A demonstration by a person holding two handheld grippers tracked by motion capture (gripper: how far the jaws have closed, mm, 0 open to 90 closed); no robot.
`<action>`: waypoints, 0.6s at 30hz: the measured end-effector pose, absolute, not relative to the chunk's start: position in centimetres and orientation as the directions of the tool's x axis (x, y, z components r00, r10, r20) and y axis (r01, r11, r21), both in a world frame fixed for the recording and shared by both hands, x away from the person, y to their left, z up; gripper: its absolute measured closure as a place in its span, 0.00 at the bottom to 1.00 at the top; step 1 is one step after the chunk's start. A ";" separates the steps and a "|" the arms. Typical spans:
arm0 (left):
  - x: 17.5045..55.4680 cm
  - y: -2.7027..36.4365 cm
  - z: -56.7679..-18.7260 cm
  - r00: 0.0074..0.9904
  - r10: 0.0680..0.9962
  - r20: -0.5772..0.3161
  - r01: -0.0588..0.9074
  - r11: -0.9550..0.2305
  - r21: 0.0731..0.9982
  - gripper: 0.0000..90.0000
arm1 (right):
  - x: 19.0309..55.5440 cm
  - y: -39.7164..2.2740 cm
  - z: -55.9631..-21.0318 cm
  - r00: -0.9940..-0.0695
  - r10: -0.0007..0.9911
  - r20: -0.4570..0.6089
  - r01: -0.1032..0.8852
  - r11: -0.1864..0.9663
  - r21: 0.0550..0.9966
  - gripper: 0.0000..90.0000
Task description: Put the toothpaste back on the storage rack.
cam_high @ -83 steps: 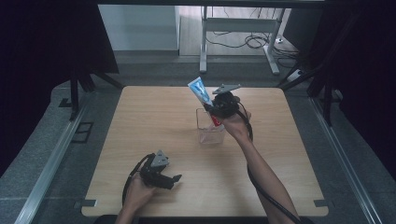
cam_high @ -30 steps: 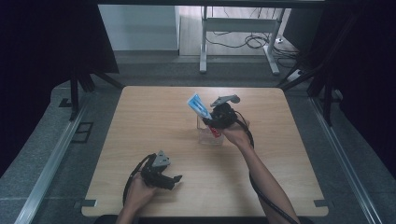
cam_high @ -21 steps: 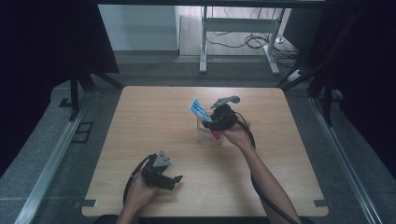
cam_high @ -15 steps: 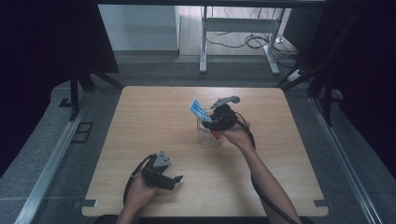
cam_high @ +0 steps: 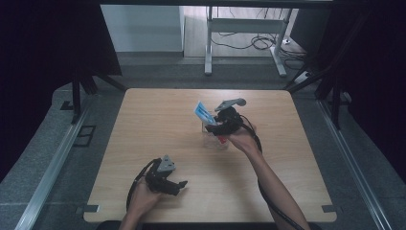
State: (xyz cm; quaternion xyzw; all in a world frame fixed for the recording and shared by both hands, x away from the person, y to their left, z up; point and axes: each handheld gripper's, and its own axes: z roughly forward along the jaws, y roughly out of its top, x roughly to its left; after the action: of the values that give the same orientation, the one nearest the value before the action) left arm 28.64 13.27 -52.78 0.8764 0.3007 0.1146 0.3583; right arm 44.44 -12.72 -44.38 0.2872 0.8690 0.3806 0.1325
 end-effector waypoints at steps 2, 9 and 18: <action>28.6 13.2 -52.8 0.794 0.608 -0.015 0.445 -0.564 0.696 0.14 | 44.3 -12.8 -44.3 -0.798 0.603 -0.013 0.399 0.544 0.738 0.40; 28.6 13.2 -52.8 0.794 0.608 -0.015 0.445 -0.564 0.695 0.14 | 44.0 -13.2 -44.0 -0.799 0.600 -0.025 0.385 0.543 0.746 0.19; 28.6 13.2 -52.8 0.793 0.609 -0.019 0.445 -0.558 0.700 0.14 | 43.3 -13.5 -43.6 -0.808 0.588 -0.047 0.361 0.557 0.748 0.01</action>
State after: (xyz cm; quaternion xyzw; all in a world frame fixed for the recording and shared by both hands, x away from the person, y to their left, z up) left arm 28.63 13.21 -52.81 0.8753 0.3012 0.1135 0.3610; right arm 43.28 -13.51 -43.55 0.2728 0.8699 0.3835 0.1475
